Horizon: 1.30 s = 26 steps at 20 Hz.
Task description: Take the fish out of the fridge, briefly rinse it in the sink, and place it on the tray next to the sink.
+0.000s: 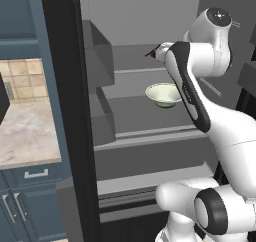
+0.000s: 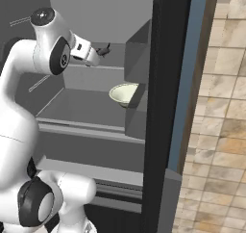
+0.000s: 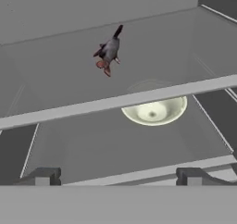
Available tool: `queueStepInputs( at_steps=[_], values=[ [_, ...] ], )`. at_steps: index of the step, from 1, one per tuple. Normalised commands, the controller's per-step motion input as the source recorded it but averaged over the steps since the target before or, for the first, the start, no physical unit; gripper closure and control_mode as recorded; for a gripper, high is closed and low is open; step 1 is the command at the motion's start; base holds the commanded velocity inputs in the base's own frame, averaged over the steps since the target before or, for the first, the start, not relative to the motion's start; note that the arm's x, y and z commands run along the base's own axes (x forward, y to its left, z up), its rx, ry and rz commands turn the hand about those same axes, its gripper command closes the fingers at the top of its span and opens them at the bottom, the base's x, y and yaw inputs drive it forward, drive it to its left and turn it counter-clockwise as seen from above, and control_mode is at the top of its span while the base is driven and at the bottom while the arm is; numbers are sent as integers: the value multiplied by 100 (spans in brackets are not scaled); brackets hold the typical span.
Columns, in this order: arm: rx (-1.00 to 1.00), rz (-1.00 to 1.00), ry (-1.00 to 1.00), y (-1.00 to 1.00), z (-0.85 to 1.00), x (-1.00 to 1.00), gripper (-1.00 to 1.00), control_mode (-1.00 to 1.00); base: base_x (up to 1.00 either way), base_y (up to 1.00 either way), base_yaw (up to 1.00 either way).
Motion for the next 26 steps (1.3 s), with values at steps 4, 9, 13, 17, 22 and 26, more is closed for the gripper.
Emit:
queueStepInputs(
  at_steps=[4,9,13,17,22,26],
  values=[
    [23,0,0,-27,0,28,-100,-100,0,0,0],
    [7,0,-2,-9,-10,11,-100,-100,0,0,0],
    [0,0,0,0,-1,56,-100,-100,0,0,0],
    [0,0,0,9,0,76,-100,-100,0,0,0],
    [0,0,0,13,0,81,-100,-100,0,0,0],
    [0,0,2,6,-10,71,-100,-100,0,0,0]
  ],
)
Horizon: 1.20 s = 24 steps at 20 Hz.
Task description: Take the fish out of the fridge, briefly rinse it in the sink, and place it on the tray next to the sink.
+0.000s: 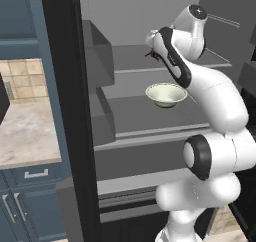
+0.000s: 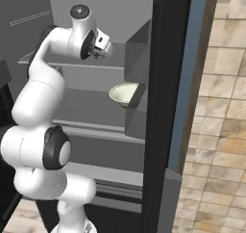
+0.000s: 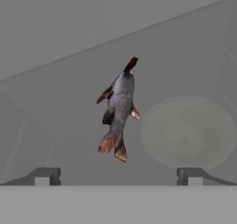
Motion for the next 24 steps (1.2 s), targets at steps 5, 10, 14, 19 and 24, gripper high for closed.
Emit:
queueStepInputs(
  at_steps=[5,10,14,19,24],
  values=[
    [0,0,3,0,-27,39,-100,-100,0,0,0],
    [0,0,0,0,-23,46,-100,-100,0,0,0],
    [0,0,0,0,-18,48,-100,-100,0,0,0],
    [0,0,0,4,-19,56,-100,-100,0,0,0],
    [-3,0,0,9,-34,23,100,-100,0,0,0]
  ],
)
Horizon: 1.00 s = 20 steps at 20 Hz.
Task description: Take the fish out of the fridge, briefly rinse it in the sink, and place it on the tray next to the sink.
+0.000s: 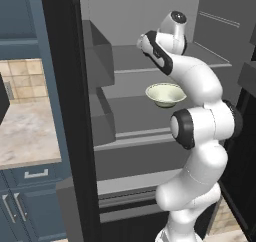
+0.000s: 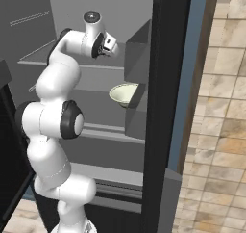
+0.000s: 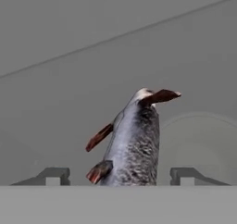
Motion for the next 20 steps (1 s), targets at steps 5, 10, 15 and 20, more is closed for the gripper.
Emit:
queueStepInputs(
  at_steps=[5,10,15,20],
  values=[
    [-1,0,0,1,-4,0,100,-100,0,0,0],
    [0,0,-9,8,0,-54,100,-100,0,0,0],
    [-6,0,-42,33,3,-100,100,-100,0,0,0],
    [-4,0,-34,46,8,-100,100,-100,0,0,0]
  ],
)
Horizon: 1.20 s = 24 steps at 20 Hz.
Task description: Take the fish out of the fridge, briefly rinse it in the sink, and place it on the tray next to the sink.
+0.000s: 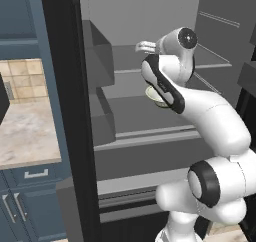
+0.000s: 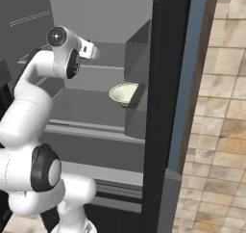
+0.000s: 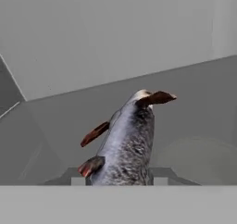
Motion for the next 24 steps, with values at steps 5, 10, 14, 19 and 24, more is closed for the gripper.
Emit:
queueStepInputs(
  at_steps=[5,10,14,19,24],
  values=[
    [0,-3,-4,34,43,-100,100,-100,0,0,0],
    [0,-8,19,16,19,-100,100,-100,0,0,0],
    [-4,-5,38,0,-59,-100,100,-100,0,0,0],
    [-5,-1,46,-12,-100,-100,100,-100,0,0,0],
    [10,0,15,-79,-94,-100,100,-100,0,0,0]
  ],
)
